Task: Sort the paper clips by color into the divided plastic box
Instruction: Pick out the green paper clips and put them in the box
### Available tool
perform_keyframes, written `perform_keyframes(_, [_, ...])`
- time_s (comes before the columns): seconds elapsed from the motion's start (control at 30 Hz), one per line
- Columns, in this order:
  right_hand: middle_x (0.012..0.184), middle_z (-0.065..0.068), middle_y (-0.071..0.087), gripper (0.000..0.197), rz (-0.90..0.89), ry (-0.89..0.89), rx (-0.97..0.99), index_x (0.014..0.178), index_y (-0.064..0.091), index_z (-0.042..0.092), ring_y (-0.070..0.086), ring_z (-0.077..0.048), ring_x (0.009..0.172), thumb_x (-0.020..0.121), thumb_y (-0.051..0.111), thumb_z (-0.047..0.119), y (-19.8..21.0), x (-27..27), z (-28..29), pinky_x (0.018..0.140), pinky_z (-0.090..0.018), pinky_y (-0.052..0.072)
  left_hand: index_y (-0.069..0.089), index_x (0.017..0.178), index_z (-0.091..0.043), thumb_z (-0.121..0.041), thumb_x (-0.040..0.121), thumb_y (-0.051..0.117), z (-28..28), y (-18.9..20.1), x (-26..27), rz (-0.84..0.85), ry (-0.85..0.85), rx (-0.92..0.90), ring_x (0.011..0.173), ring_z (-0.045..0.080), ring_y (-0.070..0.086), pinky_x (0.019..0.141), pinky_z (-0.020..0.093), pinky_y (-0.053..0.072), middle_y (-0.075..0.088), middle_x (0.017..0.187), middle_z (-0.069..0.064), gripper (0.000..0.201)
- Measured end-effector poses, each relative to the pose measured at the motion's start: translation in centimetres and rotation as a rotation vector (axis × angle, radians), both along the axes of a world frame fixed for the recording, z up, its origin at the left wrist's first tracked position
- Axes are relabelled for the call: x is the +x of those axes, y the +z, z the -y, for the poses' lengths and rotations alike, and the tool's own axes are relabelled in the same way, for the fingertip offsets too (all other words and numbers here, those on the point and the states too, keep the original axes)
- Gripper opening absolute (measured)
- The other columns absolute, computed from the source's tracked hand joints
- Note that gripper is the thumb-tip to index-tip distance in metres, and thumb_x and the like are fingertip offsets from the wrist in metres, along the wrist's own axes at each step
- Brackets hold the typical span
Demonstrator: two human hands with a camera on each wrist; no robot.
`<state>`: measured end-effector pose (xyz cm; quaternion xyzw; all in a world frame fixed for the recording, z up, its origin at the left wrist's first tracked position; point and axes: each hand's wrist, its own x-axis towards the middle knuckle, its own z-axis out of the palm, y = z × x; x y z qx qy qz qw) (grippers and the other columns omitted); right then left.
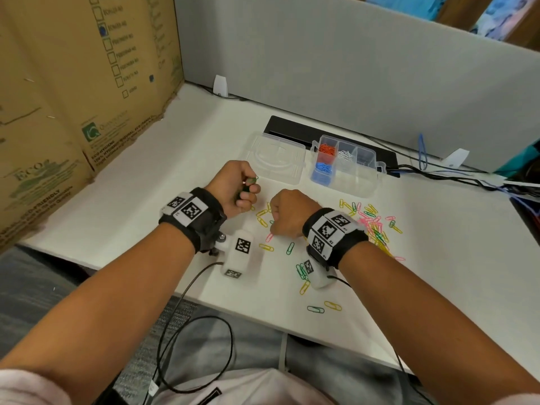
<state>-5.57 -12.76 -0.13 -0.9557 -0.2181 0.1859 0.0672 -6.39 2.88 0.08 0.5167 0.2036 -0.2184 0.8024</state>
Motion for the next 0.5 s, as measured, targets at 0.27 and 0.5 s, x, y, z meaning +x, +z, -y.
perform_keyframes(0.27, [0.071, 0.002, 0.060, 0.011, -0.046, -0.128, 0.313, 0.073, 0.063, 0.011, 0.055, -0.014, 0.065, 0.073, 0.075, 0.011, 0.8, 0.1, 2.5, 0.058, -0.024, 0.046, 0.032, 0.068, -0.018, -0.008, 0.080, 0.039, 1.7, 0.2, -1.0, -0.042, 0.152, -0.134, 0.038, 0.007, 0.030, 0.031, 0.015, 0.021, 0.045, 0.062, 0.000, 0.017])
perform_keyframes(0.5, [0.074, -0.002, 0.065, 0.013, -0.033, -0.147, 0.681, 0.077, 0.069, 0.013, 0.058, -0.011, 0.065, 0.077, 0.077, 0.003, 4.9, 0.2, 3.4, 0.066, -0.024, 0.051, 0.054, 0.087, -0.007, -0.025, 0.093, 0.049, 4.2, 0.1, -2.1, -0.113, 0.042, -0.109, 0.048, 0.012, 0.050, 0.037, 0.015, 0.041, 0.054, 0.065, 0.005, 0.020])
